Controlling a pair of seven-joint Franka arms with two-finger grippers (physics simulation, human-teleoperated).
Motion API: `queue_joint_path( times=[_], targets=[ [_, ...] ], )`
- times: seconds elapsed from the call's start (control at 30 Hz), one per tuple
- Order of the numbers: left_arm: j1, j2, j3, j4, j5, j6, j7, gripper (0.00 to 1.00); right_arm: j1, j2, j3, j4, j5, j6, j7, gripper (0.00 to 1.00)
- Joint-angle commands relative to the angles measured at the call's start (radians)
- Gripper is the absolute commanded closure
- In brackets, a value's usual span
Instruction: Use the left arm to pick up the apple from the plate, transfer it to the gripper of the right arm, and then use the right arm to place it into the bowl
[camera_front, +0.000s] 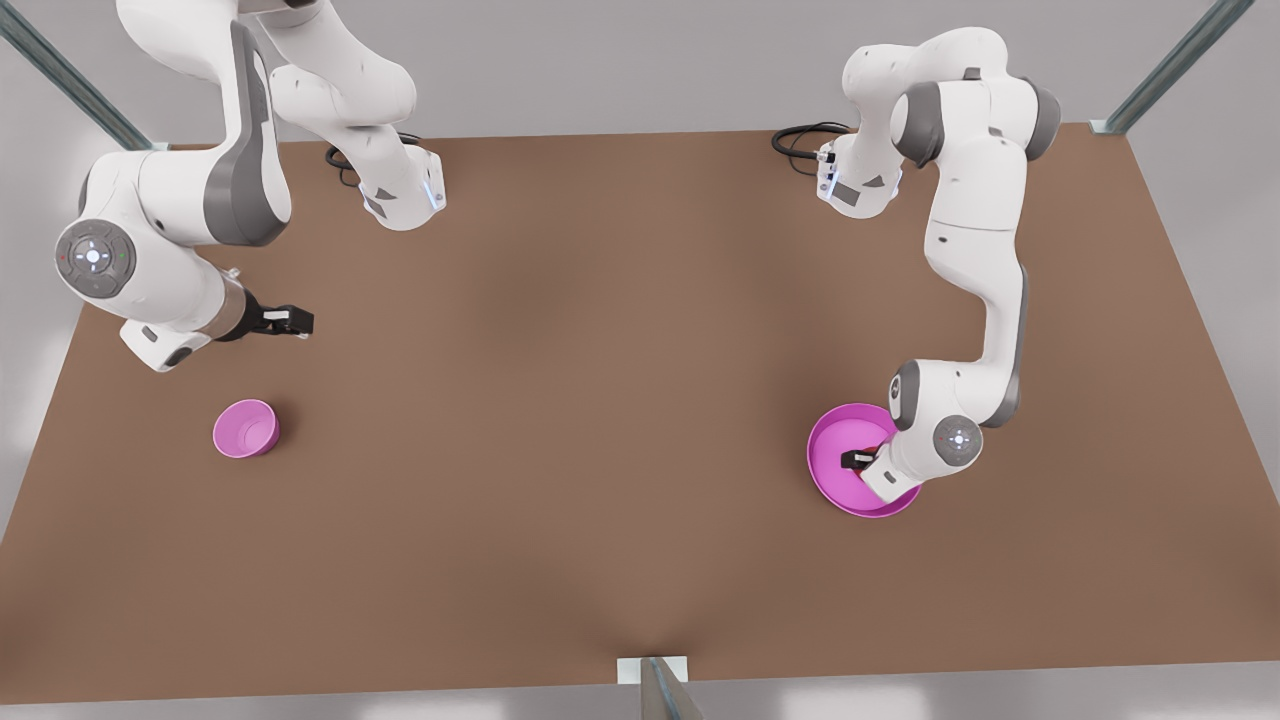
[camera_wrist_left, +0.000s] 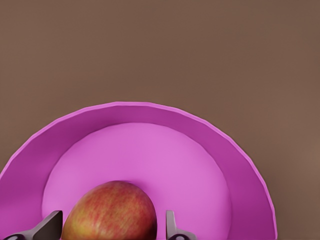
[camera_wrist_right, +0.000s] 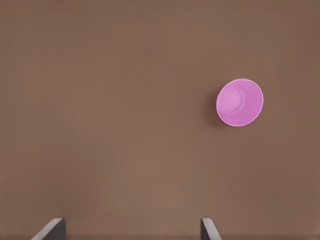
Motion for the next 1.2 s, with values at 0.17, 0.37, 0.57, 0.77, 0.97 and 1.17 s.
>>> queue_joint_path(
  times=[0.17, 0.37, 0.57, 0.77, 0.97, 1.17],
  targets=[
    [-0.002, 0.011, -0.002, 0.000, -0.002, 0.011, -0.005, 0.00, 0.001, -0.001, 0.000, -0.007, -0.001, 0.007, -0.009, 0.00],
    [-0.002, 0.016, -0.002, 0.000, -0.002, 0.011, -0.005, 0.18, 0.001, 0.001, 0.000, -0.010, -0.001, 0.010, -0.009, 0.00],
    [-0.002, -0.029, -0.009, 0.002, -0.010, -0.083, -0.005, 0.23, 0.001, 0.001, 0.000, -0.013, -0.003, 0.012, -0.009, 0.00],
    [-0.003, -0.038, -0.043, 0.252, -0.186, -0.552, -0.016, 0.23, 0.007, 0.175, 0.006, 0.145, 0.079, -0.005, -0.169, 0.00],
    [-0.008, 0.038, -0.337, 0.476, -0.628, -0.675, -0.384, 0.23, 0.004, 0.524, 0.104, 0.300, 0.622, 0.044, -0.496, 0.00],
    [-0.014, 0.198, -0.511, 0.574, -0.818, -0.359, -0.386, 0.23, -0.001, 0.745, 0.248, 0.334, 0.825, 0.263, -1.210, 0.00]
  ],
)
